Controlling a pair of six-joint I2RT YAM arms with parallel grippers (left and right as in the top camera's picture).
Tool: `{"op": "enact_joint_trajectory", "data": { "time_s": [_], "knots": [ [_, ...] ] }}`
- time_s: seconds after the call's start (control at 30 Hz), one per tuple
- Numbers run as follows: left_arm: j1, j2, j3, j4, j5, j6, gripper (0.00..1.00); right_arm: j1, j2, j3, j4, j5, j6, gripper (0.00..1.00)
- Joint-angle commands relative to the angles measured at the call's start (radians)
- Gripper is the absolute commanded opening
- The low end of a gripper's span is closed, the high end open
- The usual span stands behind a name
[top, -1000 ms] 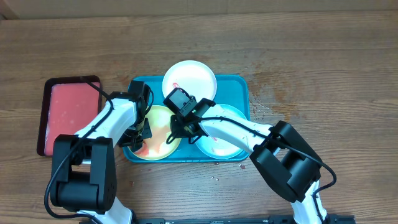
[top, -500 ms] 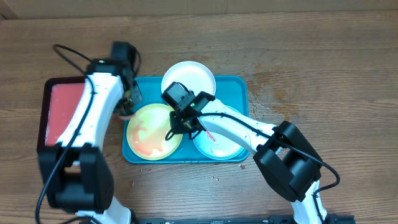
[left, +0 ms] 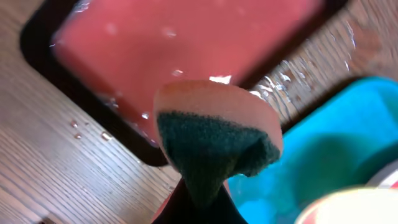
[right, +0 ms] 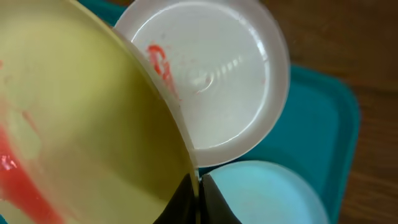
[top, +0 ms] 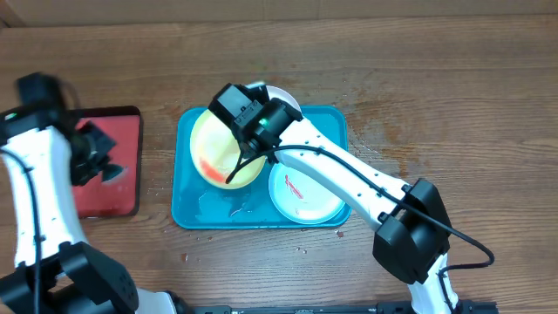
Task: Clean dirty plates on tray and stack at the side
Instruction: 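Lift the yellow plate with the right gripper and place it right of the tray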
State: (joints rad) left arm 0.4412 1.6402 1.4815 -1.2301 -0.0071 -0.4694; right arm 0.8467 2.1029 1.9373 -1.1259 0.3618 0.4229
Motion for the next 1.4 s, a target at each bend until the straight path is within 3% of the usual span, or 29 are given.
{"op": "enact_joint_trajectory", "data": {
  "time_s": [0.0,0.4,0.57,0.83,1.03,1.13,1.37],
  "knots": [
    [0.093,-0.009,0.011,0.0,0.109,-0.01,0.04,0.054,-0.029,0.056,-0.026,0.267,-0.146,0.04],
    [0.165,-0.009,0.011,-0.001,0.131,-0.01,0.04,0.308,-0.029,0.056,0.053,0.821,-0.37,0.04],
    [0.164,-0.009,0.011,-0.008,0.131,-0.01,0.04,0.348,-0.029,0.056,0.117,0.85,-0.514,0.04],
    [0.164,-0.009,0.011,-0.011,0.131,-0.01,0.04,0.334,-0.029,0.056,0.122,0.844,-0.524,0.04],
    [0.164,-0.009,0.011,-0.012,0.131,-0.01,0.04,0.281,-0.029,0.051,0.102,0.567,-0.427,0.04],
    [0.164,-0.009,0.011,-0.011,0.132,-0.01,0.04,0.171,-0.029,0.045,0.099,0.172,-0.238,0.04],
    [0.164,-0.009,0.011,-0.011,0.139,-0.01,0.04,-0.123,-0.029,0.045,0.051,-0.49,-0.134,0.04]
  ]
}}
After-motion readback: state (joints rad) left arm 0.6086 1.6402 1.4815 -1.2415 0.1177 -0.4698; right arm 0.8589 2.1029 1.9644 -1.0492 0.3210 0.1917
